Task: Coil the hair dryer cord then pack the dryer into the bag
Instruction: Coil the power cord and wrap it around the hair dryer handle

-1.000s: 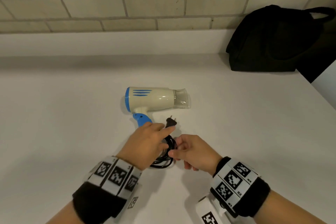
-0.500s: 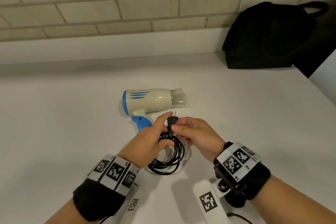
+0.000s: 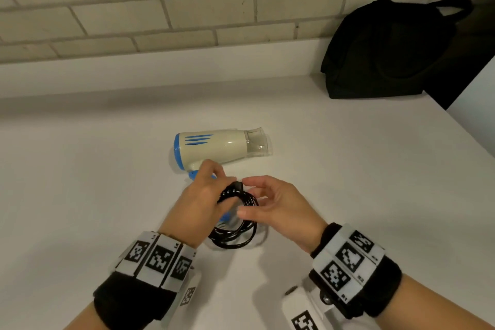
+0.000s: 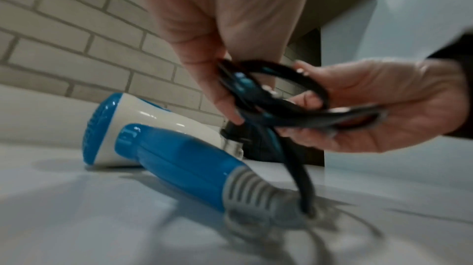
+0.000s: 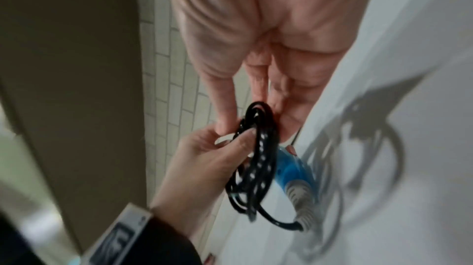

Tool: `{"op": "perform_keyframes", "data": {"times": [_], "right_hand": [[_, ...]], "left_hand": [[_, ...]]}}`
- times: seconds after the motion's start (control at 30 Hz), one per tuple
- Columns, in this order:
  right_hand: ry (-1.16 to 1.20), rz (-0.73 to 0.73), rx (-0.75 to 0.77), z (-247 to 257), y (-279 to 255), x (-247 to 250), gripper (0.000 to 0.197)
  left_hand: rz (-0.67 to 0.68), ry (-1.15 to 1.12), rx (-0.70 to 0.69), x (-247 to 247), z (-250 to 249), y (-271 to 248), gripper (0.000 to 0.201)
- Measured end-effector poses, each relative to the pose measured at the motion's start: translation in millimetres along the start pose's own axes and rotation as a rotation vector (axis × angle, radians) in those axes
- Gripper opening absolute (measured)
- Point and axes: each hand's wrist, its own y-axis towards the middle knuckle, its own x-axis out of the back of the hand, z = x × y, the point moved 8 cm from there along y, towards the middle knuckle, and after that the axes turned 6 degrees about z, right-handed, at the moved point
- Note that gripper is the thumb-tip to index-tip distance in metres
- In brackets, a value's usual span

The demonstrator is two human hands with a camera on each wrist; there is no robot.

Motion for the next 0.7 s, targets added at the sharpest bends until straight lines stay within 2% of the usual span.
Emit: {"op": "perform_keyframes", "data": {"times": [0.1, 0.23, 0.33, 0.47, 0.6, 0.7], "right_hand": [[-0.198, -0.023, 0.076, 5, 0, -6, 0.041], [-0.325, -0.088, 0.130, 9, -3, -3, 0.038], [-0.345, -0.100, 0.126, 10, -1, -3, 0.033], [-0.227, -0.069, 0.010, 0, 4, 2, 0.027], [0.038, 0.099, 0.033, 1, -2, 1, 0.031], [0.147, 0.222, 0.076, 3, -7, -11, 0.032]], "left_hand": [[0.037, -0.042, 0.001, -4, 1, 1, 0.022], [0.077, -0.199, 0.139, -11, 9, 1, 0.018], [0.037, -0.307, 0.207, -11, 11, -2, 0.017], [0.013, -0.593, 0.305, -13, 13, -4, 0.030], [0.145, -0.810, 0.401, -11, 25, -3, 0.030], [0.223, -1.093, 0.448, -19, 31, -5, 0.035]]}}
